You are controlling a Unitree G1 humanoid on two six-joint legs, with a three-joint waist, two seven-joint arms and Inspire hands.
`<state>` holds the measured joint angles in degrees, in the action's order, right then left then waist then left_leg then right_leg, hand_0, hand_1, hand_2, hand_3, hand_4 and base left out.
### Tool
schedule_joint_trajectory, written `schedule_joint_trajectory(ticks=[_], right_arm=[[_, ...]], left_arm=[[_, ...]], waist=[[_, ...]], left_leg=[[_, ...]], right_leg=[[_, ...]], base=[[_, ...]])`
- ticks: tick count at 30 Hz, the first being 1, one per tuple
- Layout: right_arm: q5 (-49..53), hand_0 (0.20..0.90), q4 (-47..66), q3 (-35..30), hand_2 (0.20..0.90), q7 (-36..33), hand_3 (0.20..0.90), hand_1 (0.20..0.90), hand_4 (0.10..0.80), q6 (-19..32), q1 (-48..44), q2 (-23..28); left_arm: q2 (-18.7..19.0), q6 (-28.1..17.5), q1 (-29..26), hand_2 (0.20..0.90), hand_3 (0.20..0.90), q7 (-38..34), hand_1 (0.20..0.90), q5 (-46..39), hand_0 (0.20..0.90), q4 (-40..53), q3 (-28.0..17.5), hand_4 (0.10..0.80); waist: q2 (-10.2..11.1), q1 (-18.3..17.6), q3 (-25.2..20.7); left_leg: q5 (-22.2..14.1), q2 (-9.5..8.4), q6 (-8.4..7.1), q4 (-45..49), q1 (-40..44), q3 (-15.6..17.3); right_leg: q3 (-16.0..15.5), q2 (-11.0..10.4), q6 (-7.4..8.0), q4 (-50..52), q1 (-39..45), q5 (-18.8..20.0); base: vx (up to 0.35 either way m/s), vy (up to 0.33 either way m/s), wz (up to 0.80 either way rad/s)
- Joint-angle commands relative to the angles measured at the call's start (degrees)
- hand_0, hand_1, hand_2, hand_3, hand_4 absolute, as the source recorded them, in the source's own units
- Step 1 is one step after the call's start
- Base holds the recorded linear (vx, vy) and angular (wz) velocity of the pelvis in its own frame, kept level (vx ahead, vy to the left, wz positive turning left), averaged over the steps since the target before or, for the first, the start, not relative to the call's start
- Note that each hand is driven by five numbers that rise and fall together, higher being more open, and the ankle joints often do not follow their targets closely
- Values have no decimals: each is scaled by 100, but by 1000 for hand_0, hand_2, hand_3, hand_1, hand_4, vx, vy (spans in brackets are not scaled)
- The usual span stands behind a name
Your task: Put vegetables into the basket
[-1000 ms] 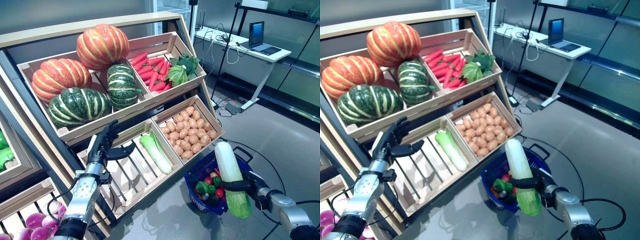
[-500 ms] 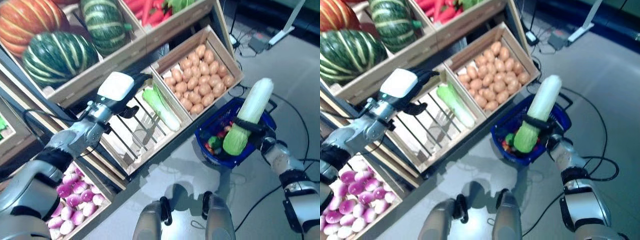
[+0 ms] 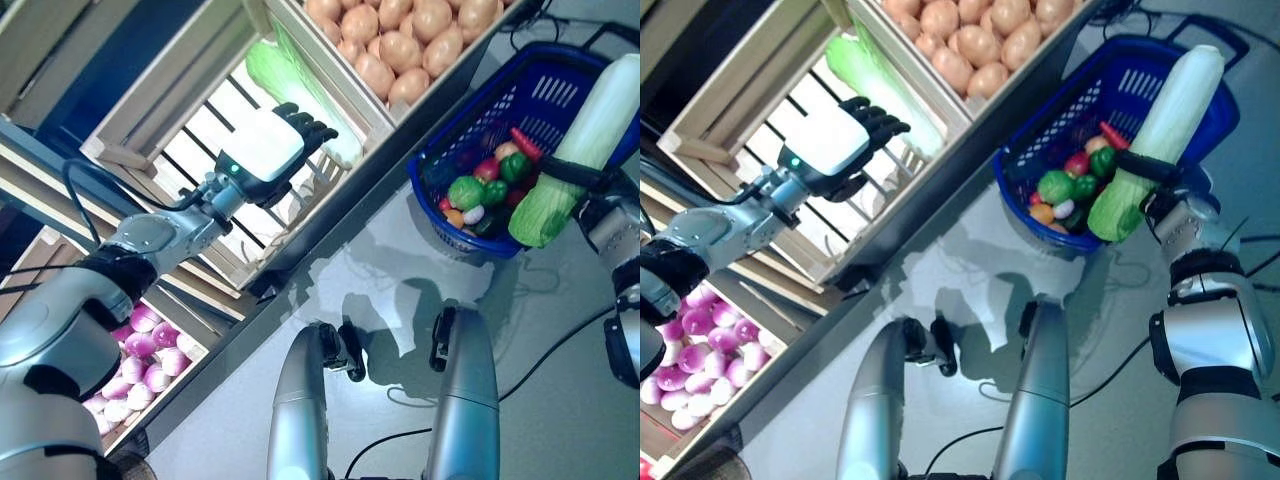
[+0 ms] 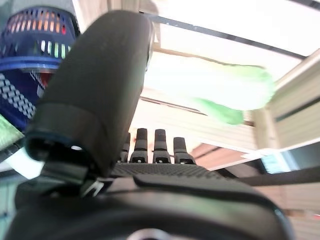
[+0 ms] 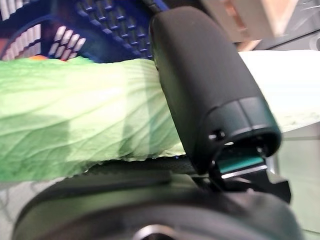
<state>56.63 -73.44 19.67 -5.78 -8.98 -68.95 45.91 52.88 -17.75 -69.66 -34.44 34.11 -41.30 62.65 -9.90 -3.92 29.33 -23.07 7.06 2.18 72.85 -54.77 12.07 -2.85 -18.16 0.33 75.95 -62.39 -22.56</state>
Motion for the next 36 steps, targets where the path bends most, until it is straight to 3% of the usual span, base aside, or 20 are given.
schedule_joint_trajectory(ticks=[1,8,12,19,24,28,30,34,36], right_arm=[[130,900,-289,309,900,43,900,900,800,-68,-1034,285],[-215,900,-337,905,900,1433,900,900,800,-935,-1094,278],[-334,900,-189,973,900,1642,900,900,800,-814,-835,284],[-562,900,132,1118,900,1577,900,900,800,-546,-779,250],[-537,900,529,1117,900,1186,900,900,800,-90,-687,235],[-584,900,1213,973,900,242,900,900,800,714,-554,247],[-788,900,2121,741,900,-426,900,900,800,1134,-244,262],[-813,900,3574,337,900,-902,900,900,800,1274,423,226],[-916,900,4115,71,900,-729,900,900,800,1256,849,215]], left_arm=[[286,440,-1066,900,900,-617,900,-1,900,-226,-389,800],[479,714,-1725,900,900,-853,900,181,900,-217,146,800],[589,849,-1793,900,900,-1060,900,284,900,-147,100,800],[549,953,-2011,900,900,-711,900,364,900,-306,295,800],[569,1066,-2006,900,900,-460,900,329,900,-374,306,800],[623,1163,-1927,900,900,-245,900,327,900,-431,244,800],[683,1344,-1805,900,900,-198,900,306,900,-437,83,800],[767,1519,-1633,900,900,-9,900,510,900,-372,-166,800],[803,1630,-1545,900,900,163,900,560,900,-360,-290,800]], waist=[[-18,50,-242],[119,94,-283],[224,132,-314],[357,112,-378],[422,97,-403],[448,45,-431],[485,-24,-427],[544,-136,-425],[580,-205,-426]], left_leg=[[-526,-30,-67,85,-88,-16],[-711,112,-46,795,-833,-144],[-785,161,-26,1072,-1119,-244],[-868,272,-14,1405,-1531,-341],[-895,335,-10,1473,-1659,-376],[-903,400,-24,1432,-1682,-361],[-890,428,-17,1372,-1686,-360],[-889,483,-14,1314,-1721,-341],[-887,527,-11,1281,-1714,-327]], right_leg=[[99,206,-388,-27,219,-316],[75,154,-420,561,-455,-436],[37,175,-419,768,-685,-467],[-1,164,-400,1027,-1034,-482],[-28,176,-376,1050,-1148,-464],[-37,185,-349,980,-1164,-439],[-32,225,-336,901,-1166,-399],[-41,247,-325,816,-1196,-370],[-52,259,-313,758,-1184,-347]], base=[[0,0,0],[7,-19,4],[36,-36,1],[8,-9,-2],[0,0,0],[4,14,-5],[2,33,-6],[-3,34,-9],[5,41,-13]])
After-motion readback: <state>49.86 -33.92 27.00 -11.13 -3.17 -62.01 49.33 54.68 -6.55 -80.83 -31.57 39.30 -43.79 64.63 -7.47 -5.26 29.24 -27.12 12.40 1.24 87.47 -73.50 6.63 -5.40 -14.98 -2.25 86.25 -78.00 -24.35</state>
